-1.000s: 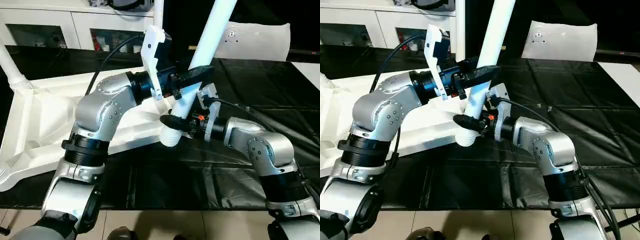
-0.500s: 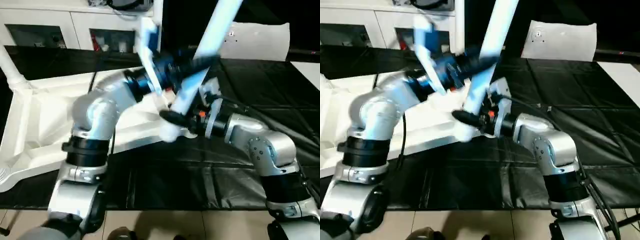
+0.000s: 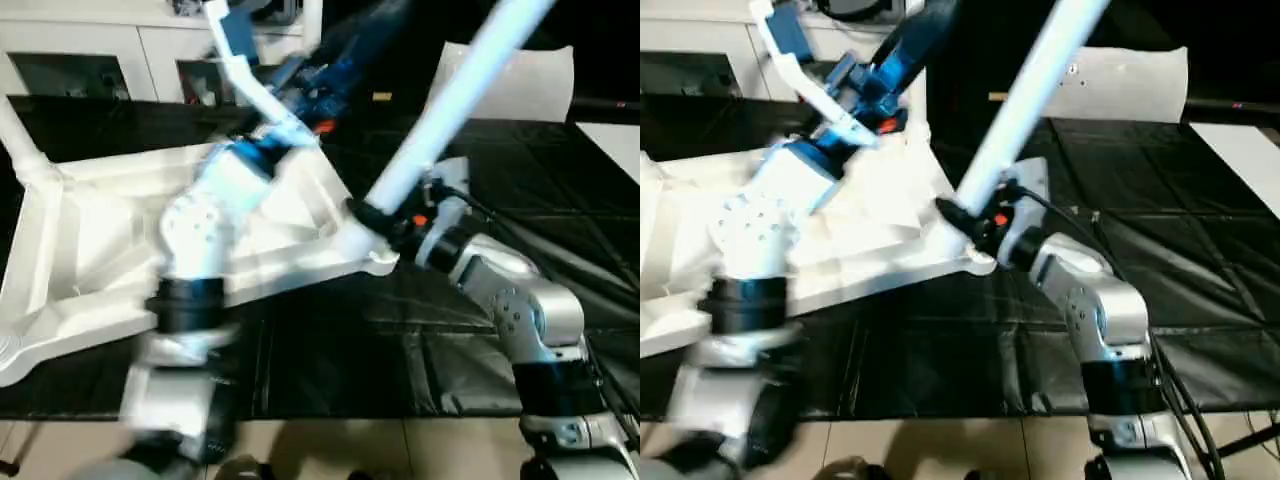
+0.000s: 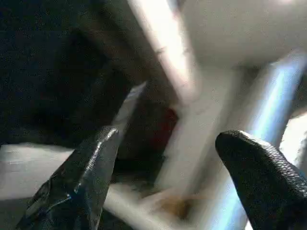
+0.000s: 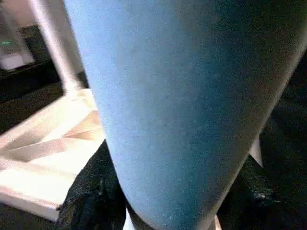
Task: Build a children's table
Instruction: Insert table leg to table base
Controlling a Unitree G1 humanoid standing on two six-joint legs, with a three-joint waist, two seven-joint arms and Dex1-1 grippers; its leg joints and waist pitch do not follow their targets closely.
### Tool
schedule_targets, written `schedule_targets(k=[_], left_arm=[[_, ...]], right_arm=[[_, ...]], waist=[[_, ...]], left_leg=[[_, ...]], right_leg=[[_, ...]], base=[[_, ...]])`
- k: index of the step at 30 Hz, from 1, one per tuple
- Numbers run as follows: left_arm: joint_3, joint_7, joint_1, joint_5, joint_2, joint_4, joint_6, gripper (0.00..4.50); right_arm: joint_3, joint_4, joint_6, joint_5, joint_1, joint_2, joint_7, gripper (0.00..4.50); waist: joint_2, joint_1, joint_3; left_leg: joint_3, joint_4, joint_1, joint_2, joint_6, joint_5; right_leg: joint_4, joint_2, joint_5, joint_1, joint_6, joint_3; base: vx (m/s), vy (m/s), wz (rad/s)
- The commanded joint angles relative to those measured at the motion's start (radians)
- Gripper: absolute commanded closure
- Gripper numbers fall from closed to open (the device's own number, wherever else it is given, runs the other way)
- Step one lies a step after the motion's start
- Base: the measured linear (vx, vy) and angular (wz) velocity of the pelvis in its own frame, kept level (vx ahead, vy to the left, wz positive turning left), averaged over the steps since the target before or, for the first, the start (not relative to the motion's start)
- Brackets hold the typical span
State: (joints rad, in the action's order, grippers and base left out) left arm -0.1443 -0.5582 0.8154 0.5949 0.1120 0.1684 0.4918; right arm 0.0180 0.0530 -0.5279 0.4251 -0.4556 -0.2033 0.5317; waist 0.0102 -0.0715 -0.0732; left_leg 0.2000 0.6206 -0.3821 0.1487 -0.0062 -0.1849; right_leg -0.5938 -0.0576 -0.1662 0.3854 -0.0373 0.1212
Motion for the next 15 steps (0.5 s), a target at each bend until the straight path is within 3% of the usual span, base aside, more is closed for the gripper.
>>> schedule_targets(k=[1, 2, 3, 4, 5, 8, 9, 12, 15], left_arm=[[0.083, 0.004, -0.030, -0.129, 0.032, 0.051, -0.029, 0.68], [0.154, -0.009, -0.049, -0.214, 0.085, 0.082, -0.066, 0.68], [0.199, -0.018, -0.061, -0.266, 0.118, 0.101, -0.090, 0.68], [0.253, -0.044, -0.076, -0.319, 0.156, 0.131, -0.119, 0.68], [0.290, -0.070, -0.085, -0.352, 0.182, 0.154, -0.141, 0.68], [0.328, -0.119, -0.091, -0.378, 0.205, 0.179, -0.165, 0.68], [0.373, -0.188, -0.092, -0.402, 0.221, 0.217, -0.180, 0.68], [0.408, -0.234, -0.085, -0.431, 0.226, 0.274, -0.194, 0.68], [0.424, -0.266, -0.069, -0.440, 0.213, 0.347, -0.201, 0.68]], right_arm=[[0.027, -0.001, 0.012, -0.011, 0.009, -0.005, -0.027, 2.58], [0.025, -0.006, 0.019, -0.025, 0.019, -0.014, -0.034, 2.58], [0.022, -0.009, 0.024, -0.034, 0.026, -0.021, -0.038, 2.58], [0.027, -0.010, 0.034, -0.046, 0.037, -0.025, -0.047, 2.58], [0.031, -0.011, 0.043, -0.055, 0.046, -0.028, -0.054, 2.58], [0.038, -0.014, 0.050, -0.061, 0.058, -0.033, -0.062, 2.58], [0.042, -0.018, 0.056, -0.067, 0.071, -0.044, -0.067, 2.58], [0.043, -0.022, 0.058, -0.073, 0.082, -0.053, -0.071, 2.58], [0.042, -0.026, 0.056, -0.075, 0.087, -0.061, -0.068, 2.58]], waist=[[-0.013, 0.008, 0.080], [-0.021, 0.006, 0.081], [-0.018, 0.012, 0.081], [-0.027, 0.011, 0.083], [-0.025, 0.012, 0.083], [-0.026, 0.015, 0.083], [-0.025, 0.015, 0.083], [-0.024, 0.017, 0.080], [-0.023, 0.018, 0.078]], left_leg=[[-0.062, -0.082, 0.033, 0.097, -0.022, -0.223], [-0.065, -0.081, 0.034, 0.096, -0.023, -0.225], [-0.062, -0.082, 0.034, 0.097, -0.028, -0.232], [-0.063, -0.082, 0.033, 0.099, -0.034, -0.230], [-0.065, -0.084, 0.033, 0.099, -0.034, -0.230], [-0.061, -0.082, 0.032, 0.101, -0.041, -0.238], [-0.061, -0.081, 0.031, 0.101, -0.040, -0.239], [-0.057, -0.078, 0.031, 0.097, -0.030, -0.247], [-0.056, -0.075, 0.031, 0.094, -0.018, -0.257]], right_leg=[[0.094, -0.114, -0.368, -0.041, -0.036, -0.077], [0.094, -0.116, -0.368, -0.039, -0.032, -0.077], [0.092, -0.115, -0.362, -0.041, -0.042, -0.078], [0.087, -0.117, -0.339, -0.042, -0.057, -0.079], [0.090, -0.116, -0.329, -0.040, -0.061, -0.078], [0.085, -0.123, -0.292, -0.044, -0.108, -0.082], [0.081, -0.125, -0.281, -0.046, -0.127, -0.082], [0.085, -0.127, -0.316, -0.046, -0.135, -0.082], [0.096, -0.127, -0.375, -0.044, -0.120, -0.080]], base=[[0.000, 0.000, 0.00], [0.000, 0.000, 0.00], [0.000, 0.000, 0.00], [0.000, 0.000, 0.00], [0.000, 0.000, 0.00], [0.000, 0.000, 0.00], [0.000, 0.000, 0.00], [0.000, 0.000, 0.00], [0.000, 0.000, 0.00]])
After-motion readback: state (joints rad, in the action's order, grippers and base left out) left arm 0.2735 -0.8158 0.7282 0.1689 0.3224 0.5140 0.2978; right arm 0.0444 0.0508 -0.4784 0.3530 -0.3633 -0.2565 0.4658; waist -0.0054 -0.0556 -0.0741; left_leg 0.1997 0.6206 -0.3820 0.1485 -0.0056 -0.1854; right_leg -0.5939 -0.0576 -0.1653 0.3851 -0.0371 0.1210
